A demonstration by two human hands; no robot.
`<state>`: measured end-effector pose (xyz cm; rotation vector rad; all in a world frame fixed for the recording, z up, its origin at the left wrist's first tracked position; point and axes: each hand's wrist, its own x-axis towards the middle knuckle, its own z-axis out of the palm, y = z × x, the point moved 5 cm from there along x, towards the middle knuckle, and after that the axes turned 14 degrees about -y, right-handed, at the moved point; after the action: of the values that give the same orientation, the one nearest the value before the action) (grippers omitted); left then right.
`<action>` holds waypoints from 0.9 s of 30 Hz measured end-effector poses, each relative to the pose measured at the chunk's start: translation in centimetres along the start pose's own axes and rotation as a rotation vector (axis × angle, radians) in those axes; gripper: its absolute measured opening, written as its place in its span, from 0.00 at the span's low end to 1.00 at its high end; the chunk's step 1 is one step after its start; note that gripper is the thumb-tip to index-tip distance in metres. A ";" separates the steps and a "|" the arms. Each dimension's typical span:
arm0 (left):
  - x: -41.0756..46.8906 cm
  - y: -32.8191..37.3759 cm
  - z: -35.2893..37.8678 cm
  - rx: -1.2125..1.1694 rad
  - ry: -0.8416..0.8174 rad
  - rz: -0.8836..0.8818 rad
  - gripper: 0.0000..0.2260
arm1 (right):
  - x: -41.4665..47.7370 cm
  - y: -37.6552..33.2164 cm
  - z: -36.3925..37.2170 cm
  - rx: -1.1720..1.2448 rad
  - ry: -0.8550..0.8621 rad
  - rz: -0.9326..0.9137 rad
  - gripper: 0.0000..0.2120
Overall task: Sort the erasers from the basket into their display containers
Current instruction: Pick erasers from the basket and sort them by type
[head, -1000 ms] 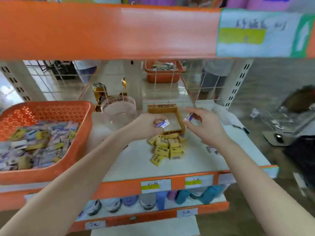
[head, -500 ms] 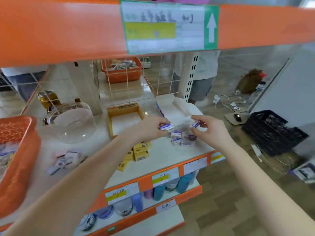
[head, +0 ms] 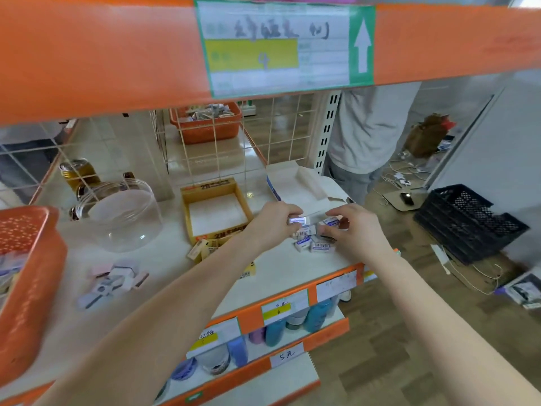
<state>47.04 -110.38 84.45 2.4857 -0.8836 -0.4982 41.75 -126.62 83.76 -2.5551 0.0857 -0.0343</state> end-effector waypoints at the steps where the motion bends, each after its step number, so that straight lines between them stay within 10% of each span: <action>1: 0.0 0.0 0.0 -0.024 -0.001 0.000 0.16 | 0.0 0.0 0.0 0.006 0.006 -0.005 0.19; 12: -1.5 -1.2 -0.9 -0.126 -0.018 -0.002 0.13 | 0.9 -2.0 0.1 0.036 0.059 -0.093 0.08; 27: -14.4 -7.2 -9.1 -0.111 0.395 -0.232 0.13 | 3.8 -18.8 5.9 0.054 -0.080 -0.471 0.11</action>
<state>44.42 -93.22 90.79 2.4714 -0.4062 -0.1137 46.76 -107.98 89.21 -2.4633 -0.5405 -0.1131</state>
